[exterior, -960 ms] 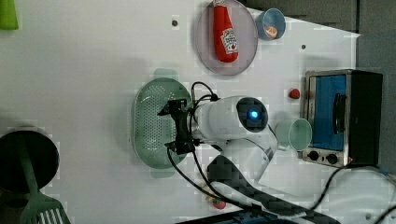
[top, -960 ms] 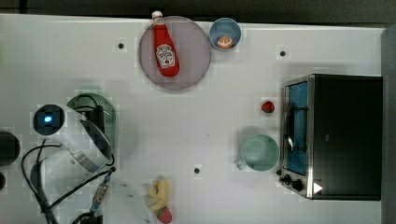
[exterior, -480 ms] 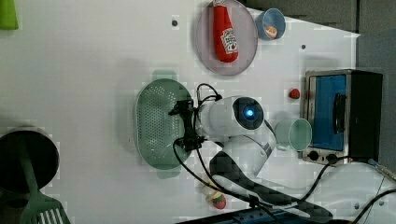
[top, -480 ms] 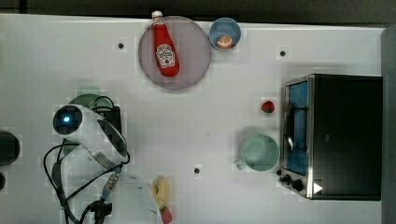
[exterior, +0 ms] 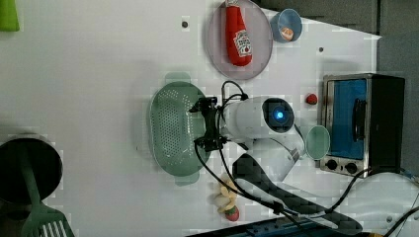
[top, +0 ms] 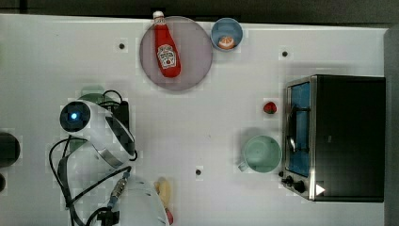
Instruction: Drag strainer left to right.
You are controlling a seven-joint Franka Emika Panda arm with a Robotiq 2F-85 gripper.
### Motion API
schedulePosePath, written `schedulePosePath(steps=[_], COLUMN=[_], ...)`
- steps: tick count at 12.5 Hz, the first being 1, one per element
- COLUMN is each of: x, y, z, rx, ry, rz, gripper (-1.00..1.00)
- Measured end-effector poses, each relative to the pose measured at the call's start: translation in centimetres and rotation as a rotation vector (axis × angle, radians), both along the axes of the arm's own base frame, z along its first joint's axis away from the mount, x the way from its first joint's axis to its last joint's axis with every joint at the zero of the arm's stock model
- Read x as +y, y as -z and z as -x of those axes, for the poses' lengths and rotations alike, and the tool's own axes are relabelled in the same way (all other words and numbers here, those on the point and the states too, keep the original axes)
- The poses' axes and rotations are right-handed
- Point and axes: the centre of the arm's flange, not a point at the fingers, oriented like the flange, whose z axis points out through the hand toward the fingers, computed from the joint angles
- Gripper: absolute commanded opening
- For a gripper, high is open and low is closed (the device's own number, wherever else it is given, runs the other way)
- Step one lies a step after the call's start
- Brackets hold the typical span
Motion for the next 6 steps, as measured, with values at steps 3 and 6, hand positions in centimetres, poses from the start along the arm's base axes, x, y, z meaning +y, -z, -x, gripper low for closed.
schedulePosePath(steps=[3, 6], x=[-1.4, -3.8], y=[0.0, 1.4], z=[-0.4, 0.7], rx=[-0.007, 0.025], ry=[0.012, 0.037], rz=[0.016, 0.035], gripper=[1.0, 1.0])
